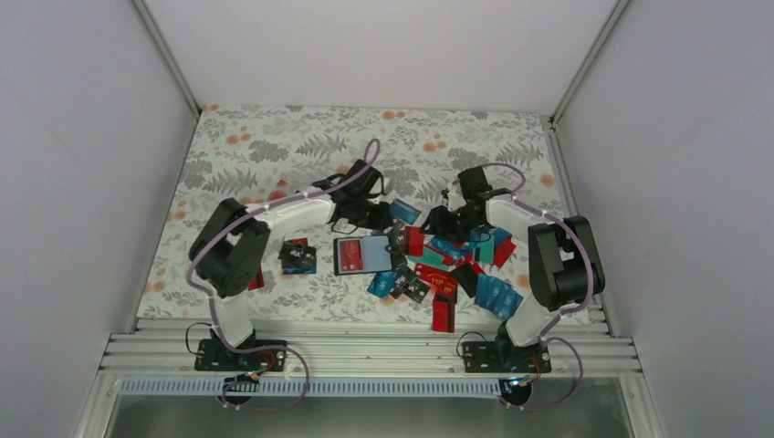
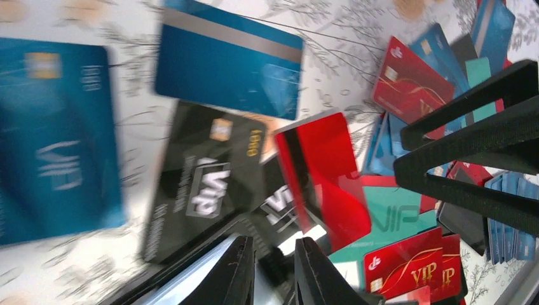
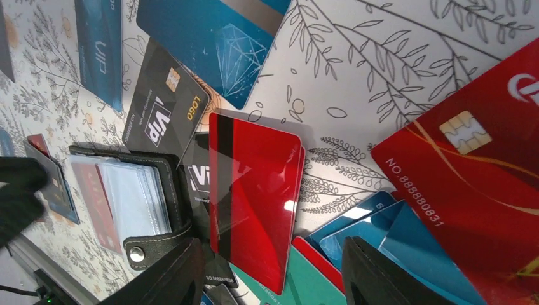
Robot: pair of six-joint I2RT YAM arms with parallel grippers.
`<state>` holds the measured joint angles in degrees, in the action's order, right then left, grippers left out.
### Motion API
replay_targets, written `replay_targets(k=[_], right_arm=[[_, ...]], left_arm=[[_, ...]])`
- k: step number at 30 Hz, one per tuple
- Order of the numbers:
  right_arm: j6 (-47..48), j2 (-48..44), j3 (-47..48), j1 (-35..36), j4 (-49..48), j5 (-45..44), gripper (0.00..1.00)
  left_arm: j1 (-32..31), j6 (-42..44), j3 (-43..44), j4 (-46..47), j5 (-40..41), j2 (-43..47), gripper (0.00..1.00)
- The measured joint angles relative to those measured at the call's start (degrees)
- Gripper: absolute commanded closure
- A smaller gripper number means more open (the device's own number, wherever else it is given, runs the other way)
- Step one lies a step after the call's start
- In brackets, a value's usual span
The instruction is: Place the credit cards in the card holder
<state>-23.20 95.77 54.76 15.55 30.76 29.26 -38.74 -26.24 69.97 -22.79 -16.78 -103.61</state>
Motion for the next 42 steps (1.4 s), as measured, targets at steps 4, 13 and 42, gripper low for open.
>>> replay_targets(k=[4, 13, 42], right_arm=[[0.5, -0.13, -0.9, -1.64, -1.42, 2.03, 0.45], [1.44, -0.24, -0.96, -4.11, -3.04, 3.13, 0.47], [-3.26, -5.25, -12.07, -16.63, -10.38, -0.44, 0.83]], left_arm=[[-3.34, 0.44, 5.03, -0.37, -1.66, -6.56, 0.86], [-5.92, 0.33, 8.44, -1.86, -3.5, -12.98, 0.86], [-8.28, 0.9, 38.58, -6.67, -8.81, -31.78, 0.48]])
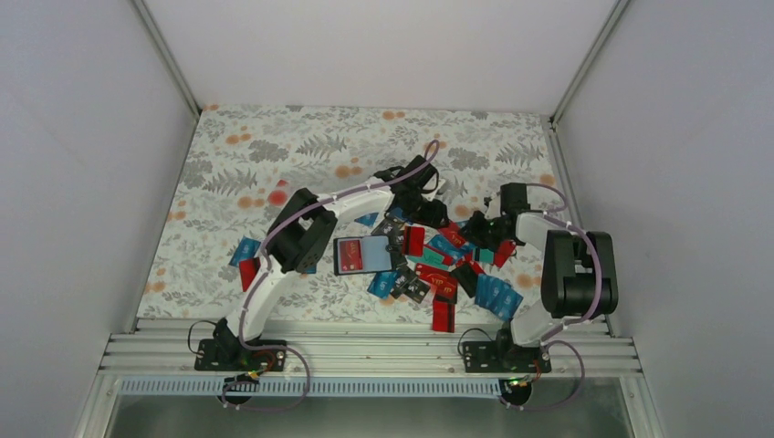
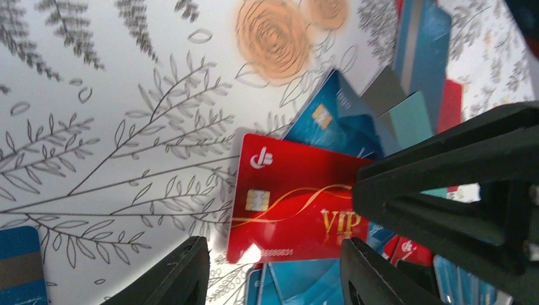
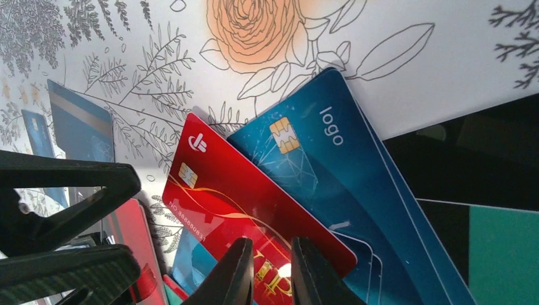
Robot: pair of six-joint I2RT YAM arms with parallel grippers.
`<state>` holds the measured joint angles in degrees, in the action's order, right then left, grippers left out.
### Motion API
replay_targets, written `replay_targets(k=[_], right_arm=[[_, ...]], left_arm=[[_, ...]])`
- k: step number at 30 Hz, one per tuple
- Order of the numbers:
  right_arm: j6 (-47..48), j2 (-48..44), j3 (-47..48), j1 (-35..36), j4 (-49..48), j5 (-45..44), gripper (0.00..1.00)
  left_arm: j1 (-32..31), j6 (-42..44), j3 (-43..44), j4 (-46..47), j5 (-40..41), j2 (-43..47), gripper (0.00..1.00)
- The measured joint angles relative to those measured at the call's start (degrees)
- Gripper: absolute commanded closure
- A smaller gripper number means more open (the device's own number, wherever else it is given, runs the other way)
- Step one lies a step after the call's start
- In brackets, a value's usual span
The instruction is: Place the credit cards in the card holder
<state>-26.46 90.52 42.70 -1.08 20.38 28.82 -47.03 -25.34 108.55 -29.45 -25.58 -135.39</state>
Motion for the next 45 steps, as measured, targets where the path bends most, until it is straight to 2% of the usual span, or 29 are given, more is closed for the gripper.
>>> replay_targets(k=[6, 13, 25, 36, 45], right_arm=[[0.42, 0.94, -1.11, -1.44, -2.16, 1.2, 0.87], [1.07, 0.94, -2.56, -2.21, -4.59, 2.51, 0.88], [1.22, 0.94, -3.8, -2.49, -7.08, 3.72, 0.9], [1.22, 0.94, -4.83, -2.6, -8.9, 4.7, 0.91], [1.16, 0.94, -5.62, -2.6, -10.27, 5.79, 0.91]], left_arm=[[0.11, 1.18, 0.85, -2.56, -1.09, -1.77, 0.47], [0.2, 2.08, 1.79, -2.99, -2.99, -2.4, 0.41], [1.29, 0.33, 1.84, -1.29, -9.51, -3.52, 0.41], [3.93, -6.45, -4.72, 10.01, -20.09, -3.06, 0.44], [3.8, -11.37, -5.18, 11.21, -23.69, -3.78, 0.52]])
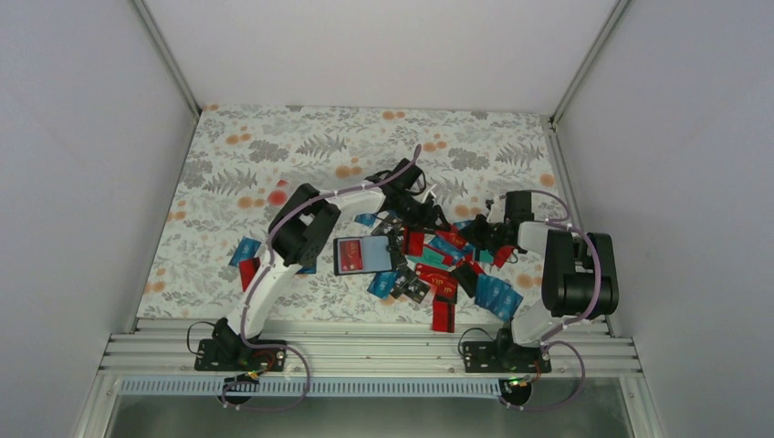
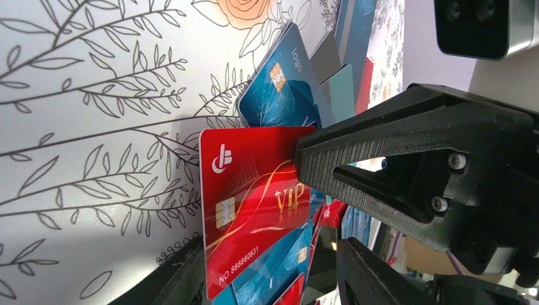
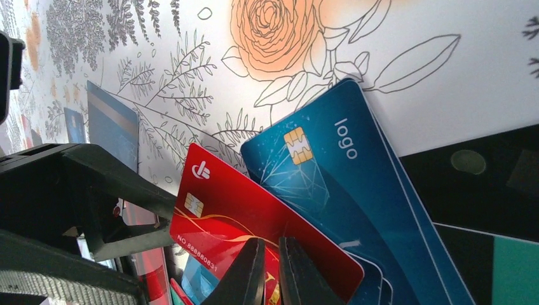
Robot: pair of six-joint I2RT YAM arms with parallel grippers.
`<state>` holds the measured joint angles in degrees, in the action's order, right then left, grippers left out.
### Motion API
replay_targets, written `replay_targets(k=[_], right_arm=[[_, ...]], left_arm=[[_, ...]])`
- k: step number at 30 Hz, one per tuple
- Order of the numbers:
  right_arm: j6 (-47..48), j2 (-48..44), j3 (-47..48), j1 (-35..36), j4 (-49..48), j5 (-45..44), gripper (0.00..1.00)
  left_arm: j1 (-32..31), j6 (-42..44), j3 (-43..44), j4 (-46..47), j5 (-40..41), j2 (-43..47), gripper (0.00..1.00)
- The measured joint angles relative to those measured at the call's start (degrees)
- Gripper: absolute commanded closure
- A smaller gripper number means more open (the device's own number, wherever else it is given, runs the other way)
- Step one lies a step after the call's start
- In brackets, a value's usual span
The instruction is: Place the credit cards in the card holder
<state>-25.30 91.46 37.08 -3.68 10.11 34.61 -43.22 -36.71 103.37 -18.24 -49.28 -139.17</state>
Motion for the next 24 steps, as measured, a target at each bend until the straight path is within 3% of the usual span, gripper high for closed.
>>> replay_targets(k=[11, 15, 24], right_arm=[[-0.11, -0.02, -0.5, -0.11, -0.74, 0.74, 0.91], [-0.11, -0.2, -0.61, -0.11, -0.7, 0.76, 0.9], [0.09, -6.08, -0.52, -0.11, 4.74, 0.31, 0.52]], left_arm=[[0.11, -3.48, 1.62, -0.42, -0.13, -2.27, 0.94], [0.07, -3.65, 2.82, -1.18, 0.63, -3.13, 0.98], [-0.28, -1.2, 5.68, -4.57, 1.99, -2.93, 0.98]])
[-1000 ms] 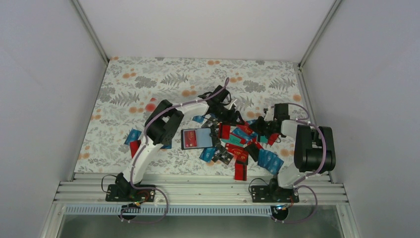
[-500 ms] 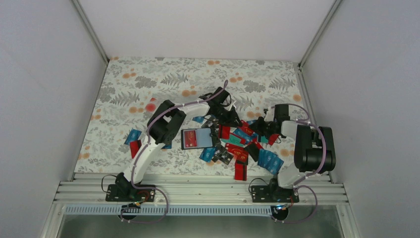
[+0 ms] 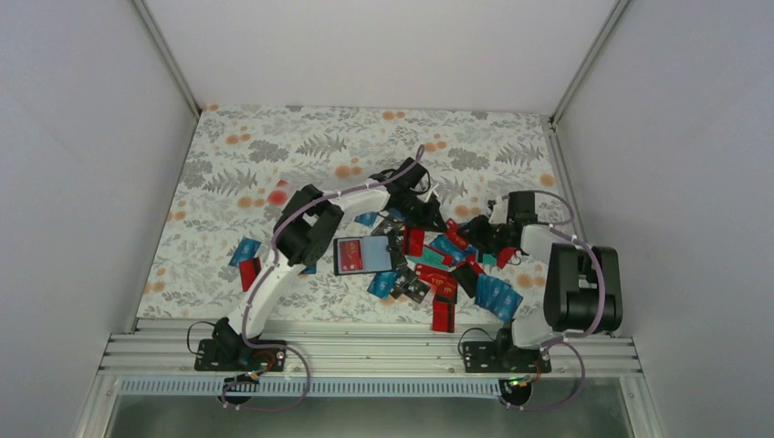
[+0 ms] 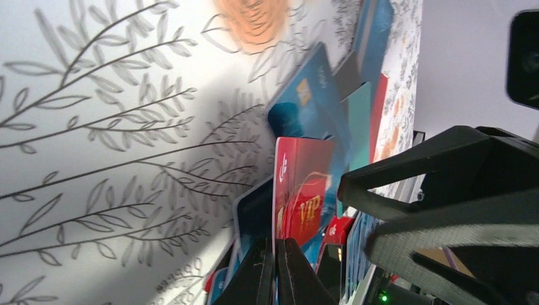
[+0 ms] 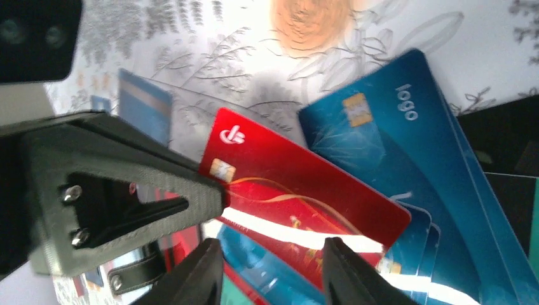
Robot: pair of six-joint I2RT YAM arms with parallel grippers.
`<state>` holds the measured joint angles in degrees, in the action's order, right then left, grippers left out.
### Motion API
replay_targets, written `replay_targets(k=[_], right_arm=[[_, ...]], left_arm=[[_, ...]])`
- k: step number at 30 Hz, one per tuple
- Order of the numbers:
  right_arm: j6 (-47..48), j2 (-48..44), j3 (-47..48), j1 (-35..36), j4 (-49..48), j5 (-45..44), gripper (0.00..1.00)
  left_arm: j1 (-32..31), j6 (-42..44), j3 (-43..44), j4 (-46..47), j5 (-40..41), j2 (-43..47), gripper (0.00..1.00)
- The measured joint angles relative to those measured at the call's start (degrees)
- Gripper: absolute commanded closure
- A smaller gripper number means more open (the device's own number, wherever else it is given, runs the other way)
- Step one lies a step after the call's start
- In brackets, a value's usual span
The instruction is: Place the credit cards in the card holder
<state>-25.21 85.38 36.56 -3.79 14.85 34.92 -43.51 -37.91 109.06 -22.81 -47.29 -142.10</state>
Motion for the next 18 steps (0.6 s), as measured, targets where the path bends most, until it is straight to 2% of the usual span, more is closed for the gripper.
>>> replay_targets(k=[4, 7, 13, 18], right_arm=[[-0.11, -6.12, 2.12, 0.0, 3.89, 0.02, 0.31], [-0.04, -10.1, 4.72, 0.0, 5.46, 0.74, 0.23], [0.83, -14.78, 8.5, 0.81, 7.08, 5.27, 0.2], [1.73, -14.84, 8.81, 4.13, 7.28, 10.45, 0.21]], left_arm=[[0.42, 4.31, 1.81, -4.35, 0.37, 2.03, 0.97], [1.68, 7.74, 1.53, -7.8, 0.76, 5.7, 0.98], [6.01, 16.57, -1.09, -14.86, 0.74, 16.65, 0.97], [8.28, 24.0, -8.5, -18.8, -0.39, 26.1, 0.98]])
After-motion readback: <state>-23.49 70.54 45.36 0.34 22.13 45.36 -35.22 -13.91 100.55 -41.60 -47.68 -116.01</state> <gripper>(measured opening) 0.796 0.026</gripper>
